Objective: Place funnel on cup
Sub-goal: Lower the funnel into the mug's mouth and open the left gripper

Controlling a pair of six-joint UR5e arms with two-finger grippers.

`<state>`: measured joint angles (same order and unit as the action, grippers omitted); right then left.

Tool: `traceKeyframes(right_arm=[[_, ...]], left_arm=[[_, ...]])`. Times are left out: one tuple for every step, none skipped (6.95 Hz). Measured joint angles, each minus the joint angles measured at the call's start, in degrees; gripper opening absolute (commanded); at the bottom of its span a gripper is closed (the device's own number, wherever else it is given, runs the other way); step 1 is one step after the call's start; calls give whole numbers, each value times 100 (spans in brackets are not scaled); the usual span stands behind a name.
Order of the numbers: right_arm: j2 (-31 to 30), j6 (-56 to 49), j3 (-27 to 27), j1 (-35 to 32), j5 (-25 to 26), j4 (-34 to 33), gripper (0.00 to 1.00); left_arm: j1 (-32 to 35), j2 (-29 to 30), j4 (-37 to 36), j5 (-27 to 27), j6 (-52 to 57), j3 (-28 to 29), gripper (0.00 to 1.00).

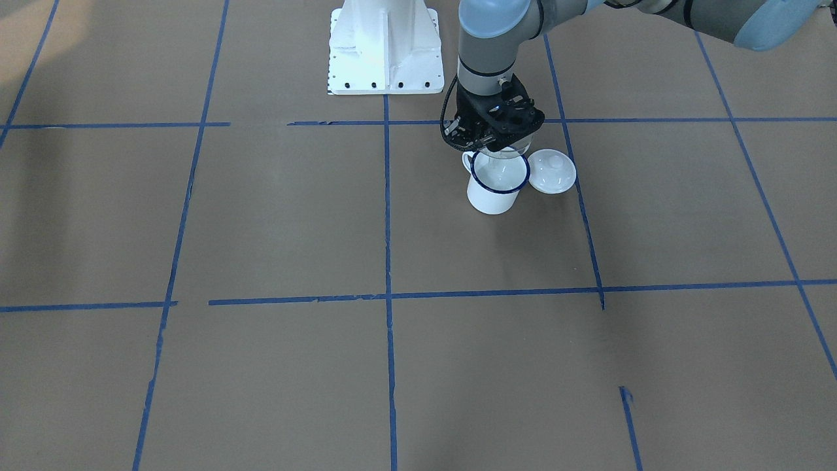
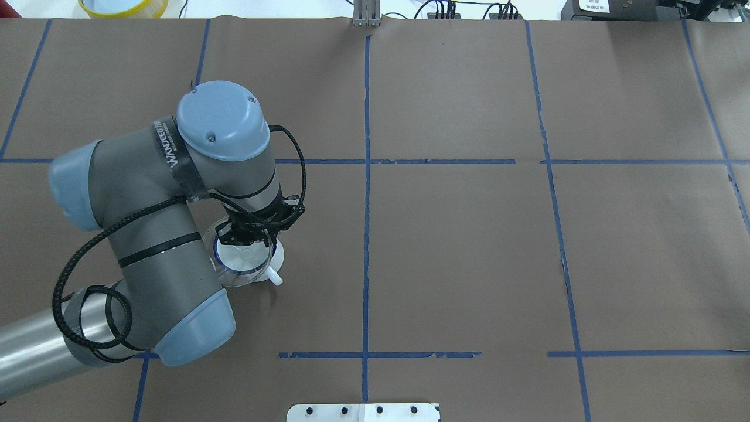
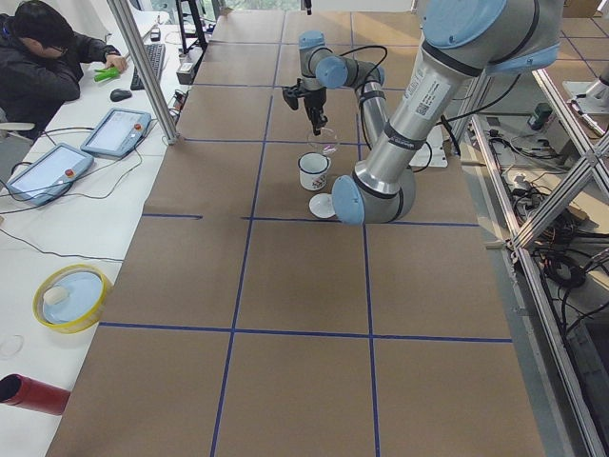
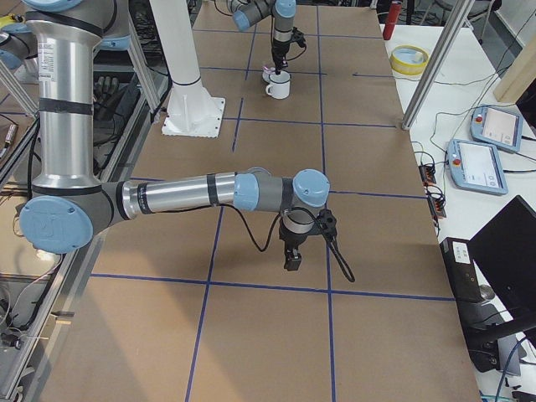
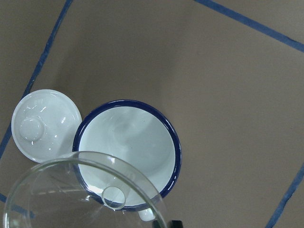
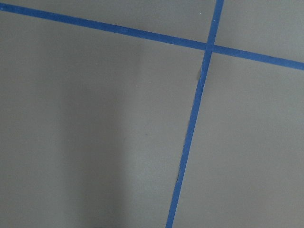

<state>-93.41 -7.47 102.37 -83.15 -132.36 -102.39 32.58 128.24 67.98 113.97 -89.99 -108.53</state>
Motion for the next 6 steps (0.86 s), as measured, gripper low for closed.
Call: traceKeyframes(right_arm=[[-1,0,0,0,0,0,100],[-1,0,2,0,0,-2,100],[-1,0,1,0,0,-4,100],[-1,0,0,0,0,-2,100],[-1,0,-1,0,0,-1,100],[-1,0,-2,0,0,0,100]], left_arm=[[-3,-6,202,-7,26,154,0],[-6,-11,310,-14,123,232,0],[-6,-42,346,-20,303,262,0],[-6,-103,358,-25,435,268,0],[-6,-151,365,-30,520,269,0],[-6,-169,368,-30,554,271,0]])
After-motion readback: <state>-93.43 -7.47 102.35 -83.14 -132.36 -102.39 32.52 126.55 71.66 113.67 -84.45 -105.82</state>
